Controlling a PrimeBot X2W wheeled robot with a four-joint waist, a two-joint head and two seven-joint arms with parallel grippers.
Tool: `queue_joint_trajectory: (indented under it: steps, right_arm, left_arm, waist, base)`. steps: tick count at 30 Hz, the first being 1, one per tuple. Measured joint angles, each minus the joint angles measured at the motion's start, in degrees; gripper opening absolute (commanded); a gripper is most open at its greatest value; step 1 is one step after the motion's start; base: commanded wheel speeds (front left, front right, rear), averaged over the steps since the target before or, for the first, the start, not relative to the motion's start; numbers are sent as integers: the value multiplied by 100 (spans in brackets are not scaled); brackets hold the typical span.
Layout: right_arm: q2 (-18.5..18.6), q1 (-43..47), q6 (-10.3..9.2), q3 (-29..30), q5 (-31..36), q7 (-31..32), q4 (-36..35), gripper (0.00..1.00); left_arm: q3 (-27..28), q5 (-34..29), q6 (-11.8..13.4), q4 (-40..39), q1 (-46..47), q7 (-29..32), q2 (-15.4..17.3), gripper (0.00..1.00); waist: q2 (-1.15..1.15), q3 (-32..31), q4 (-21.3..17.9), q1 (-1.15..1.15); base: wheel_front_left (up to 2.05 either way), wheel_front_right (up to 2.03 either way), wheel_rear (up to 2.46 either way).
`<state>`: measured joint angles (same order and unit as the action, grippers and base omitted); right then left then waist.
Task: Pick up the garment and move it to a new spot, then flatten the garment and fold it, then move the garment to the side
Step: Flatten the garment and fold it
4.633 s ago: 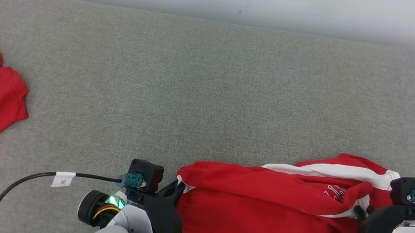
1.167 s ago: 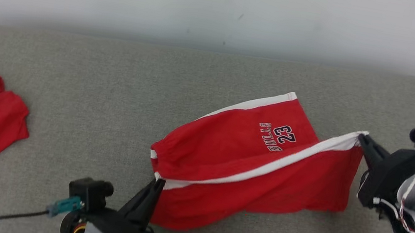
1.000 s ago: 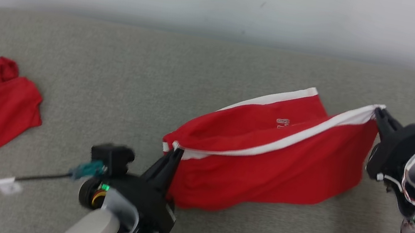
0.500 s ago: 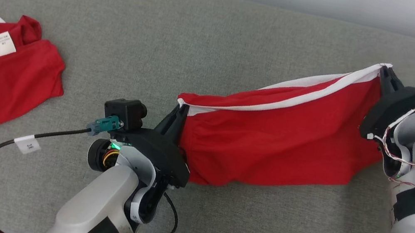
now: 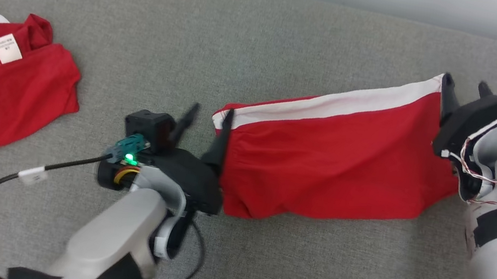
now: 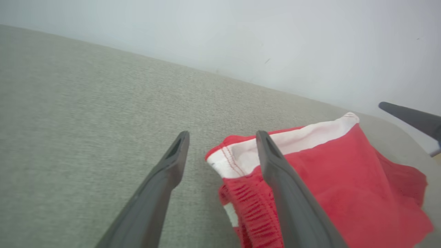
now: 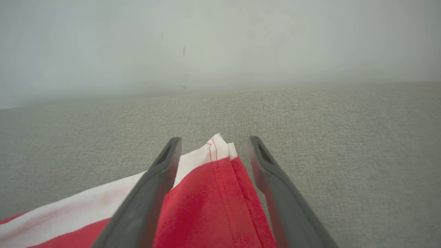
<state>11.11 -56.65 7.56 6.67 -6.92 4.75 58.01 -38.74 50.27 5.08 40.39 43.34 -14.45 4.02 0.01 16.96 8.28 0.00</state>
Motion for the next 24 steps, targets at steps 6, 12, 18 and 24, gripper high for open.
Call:
queue_joint_trajectory:
  steps: [6,12,18,24]
  right_arm:
    - [265,35,0,-12,-110,758,367,100]
    - [415,338,-1,46,-363,1259,579,100]
    - [765,456,-1,526,-408,1341,768,100]
    - [810,493,-1,797,-270,1439,955,100]
  left_arm:
    - [265,-1339,468,-1112,-764,-58,591,100]
    - [345,-1986,343,-1980,-1823,-58,1020,100]
    - [441,-1953,86,-2466,-2609,-58,1385,100]
    - [615,-1803,103,-2737,-3191,-58,1797,100]
  waist:
    - [0,-302,-11,-1]
    - [-1,-605,61,-2]
    - [-1,-650,317,-2]
    - [-1,-580,558,-1]
  base:
    - [0,0,0]
    - [0,0,0]
    - [0,0,0]
    - [0,0,0]
